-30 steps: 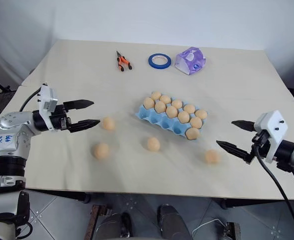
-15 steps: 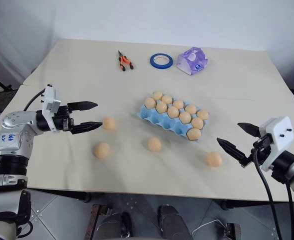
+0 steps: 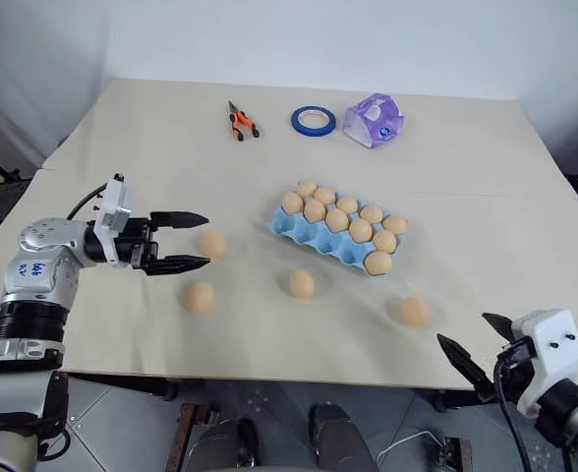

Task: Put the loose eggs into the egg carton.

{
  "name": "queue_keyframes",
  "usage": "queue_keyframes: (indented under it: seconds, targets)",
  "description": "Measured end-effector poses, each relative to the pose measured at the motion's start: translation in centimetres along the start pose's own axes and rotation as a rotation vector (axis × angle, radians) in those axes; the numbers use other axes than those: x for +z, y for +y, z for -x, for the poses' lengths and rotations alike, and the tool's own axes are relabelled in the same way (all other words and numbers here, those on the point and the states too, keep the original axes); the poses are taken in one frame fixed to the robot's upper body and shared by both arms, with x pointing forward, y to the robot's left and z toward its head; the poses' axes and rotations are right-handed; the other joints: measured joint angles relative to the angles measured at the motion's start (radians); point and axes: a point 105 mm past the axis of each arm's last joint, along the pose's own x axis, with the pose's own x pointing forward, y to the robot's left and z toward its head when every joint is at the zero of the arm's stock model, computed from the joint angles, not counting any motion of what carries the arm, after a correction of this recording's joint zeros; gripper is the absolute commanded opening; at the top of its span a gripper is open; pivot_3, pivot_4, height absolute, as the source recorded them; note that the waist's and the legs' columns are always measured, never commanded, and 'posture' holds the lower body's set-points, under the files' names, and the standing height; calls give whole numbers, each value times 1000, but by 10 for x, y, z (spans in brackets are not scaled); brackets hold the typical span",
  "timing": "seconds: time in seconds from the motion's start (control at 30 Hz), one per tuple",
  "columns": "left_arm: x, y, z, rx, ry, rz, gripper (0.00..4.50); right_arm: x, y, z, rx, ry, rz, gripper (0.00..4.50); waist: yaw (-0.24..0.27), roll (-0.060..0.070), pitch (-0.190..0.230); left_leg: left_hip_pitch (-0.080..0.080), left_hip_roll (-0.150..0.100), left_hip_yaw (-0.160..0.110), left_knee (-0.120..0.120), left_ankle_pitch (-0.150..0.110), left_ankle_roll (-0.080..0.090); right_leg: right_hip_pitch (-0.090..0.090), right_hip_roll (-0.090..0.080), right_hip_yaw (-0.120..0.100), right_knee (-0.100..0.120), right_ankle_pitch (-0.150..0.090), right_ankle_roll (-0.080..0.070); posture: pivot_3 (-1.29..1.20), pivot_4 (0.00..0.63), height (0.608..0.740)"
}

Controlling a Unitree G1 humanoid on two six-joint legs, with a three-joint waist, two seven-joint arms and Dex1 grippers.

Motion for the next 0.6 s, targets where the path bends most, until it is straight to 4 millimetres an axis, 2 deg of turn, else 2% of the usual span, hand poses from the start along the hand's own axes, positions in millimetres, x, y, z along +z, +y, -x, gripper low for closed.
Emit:
queue_keyframes:
  seconds: [0.13, 0.3, 0.6]
  targets:
    - [0, -4, 0, -38, 0, -2, 4453, -5, 8, -10, -9, -16, -15, 4500, 0, 0, 0, 0, 0, 0, 0, 0, 0, 0, 0, 0, 0, 0, 0, 0, 150, 740]
    - [2, -7, -6, -65, -39, -24, 4453, -6, 20, -32, -15, -46, 3, 4500, 0, 0, 0, 0, 0, 0, 0, 1, 1, 0, 0, 0, 0, 0, -1, 0, 150, 740]
    - [2, -8, -12, -74, -61, -42, 4453, -18, 10, -67, -62, -36, 33, 4500, 0, 0, 0, 0, 0, 0, 0, 3, 1, 0, 0, 0, 0, 0, 0, 0, 150, 740]
